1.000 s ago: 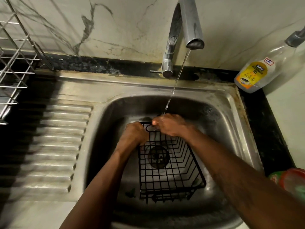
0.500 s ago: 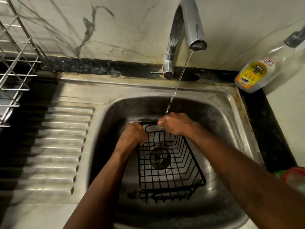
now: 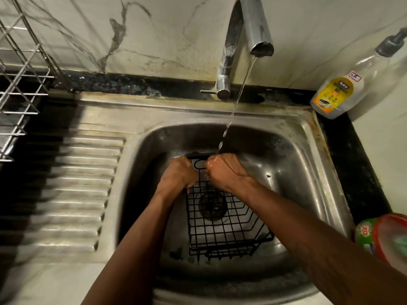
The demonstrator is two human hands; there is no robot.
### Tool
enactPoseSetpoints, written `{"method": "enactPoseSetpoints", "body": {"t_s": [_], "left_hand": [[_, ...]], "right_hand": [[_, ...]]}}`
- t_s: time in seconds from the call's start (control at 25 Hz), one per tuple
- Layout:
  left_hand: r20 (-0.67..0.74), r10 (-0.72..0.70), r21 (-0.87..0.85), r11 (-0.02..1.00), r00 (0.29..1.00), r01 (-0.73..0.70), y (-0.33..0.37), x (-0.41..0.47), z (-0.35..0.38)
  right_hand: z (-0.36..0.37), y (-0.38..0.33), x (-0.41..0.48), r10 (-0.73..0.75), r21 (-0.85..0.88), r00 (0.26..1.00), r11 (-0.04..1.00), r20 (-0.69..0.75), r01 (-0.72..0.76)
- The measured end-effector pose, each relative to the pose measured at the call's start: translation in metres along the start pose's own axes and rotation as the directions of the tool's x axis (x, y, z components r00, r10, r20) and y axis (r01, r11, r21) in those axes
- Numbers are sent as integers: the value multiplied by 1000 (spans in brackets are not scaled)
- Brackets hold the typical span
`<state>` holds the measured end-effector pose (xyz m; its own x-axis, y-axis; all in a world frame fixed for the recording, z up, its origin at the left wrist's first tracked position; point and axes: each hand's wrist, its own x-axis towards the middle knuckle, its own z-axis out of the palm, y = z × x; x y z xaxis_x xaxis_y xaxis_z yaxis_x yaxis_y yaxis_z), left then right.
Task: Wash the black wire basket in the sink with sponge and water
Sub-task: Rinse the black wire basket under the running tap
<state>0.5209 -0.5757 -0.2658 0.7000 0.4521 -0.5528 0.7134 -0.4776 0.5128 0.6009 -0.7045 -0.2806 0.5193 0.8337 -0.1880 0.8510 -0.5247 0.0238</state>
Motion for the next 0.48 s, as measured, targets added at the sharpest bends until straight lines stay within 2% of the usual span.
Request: {"method": "enactPoseSetpoints", "body": {"t_s": [0.04,0.12,0.2,0.24,0.32,0.36,0.4,0.48], "left_hand": [[-12,2,-18,1000,1000,-2,0,-2,2],[-33,30,-28,999,999,-31,1,-4,6],[-50,30,-60,998,998,-33,5,-1,10],[-46,13,-73,997,999,-17,7,-1,11],[-47,-7,-49,999,999,4,10,-5,11],[-49,-20,-84,996,999,16,11,-4,11],[-49,-18,-111,994,999,12,11,-5,10],[-18,-32,-198,980,999,28,12,-4,5]], "right_hand": [[4,-2,-2,17,-97,998,995,58,-12],[8,-6,-9,150,-274,974,957,172,-99],[9,-11,-9,274,-318,923,930,271,-183],[10,-14,-2,278,-250,906,947,319,-202],[11,-18,12,218,126,899,950,380,-284],[10,-17,17,200,372,882,850,427,-373],[9,-16,18,189,581,854,661,484,-476],[2,-17,7,192,802,807,124,558,-584]]}}
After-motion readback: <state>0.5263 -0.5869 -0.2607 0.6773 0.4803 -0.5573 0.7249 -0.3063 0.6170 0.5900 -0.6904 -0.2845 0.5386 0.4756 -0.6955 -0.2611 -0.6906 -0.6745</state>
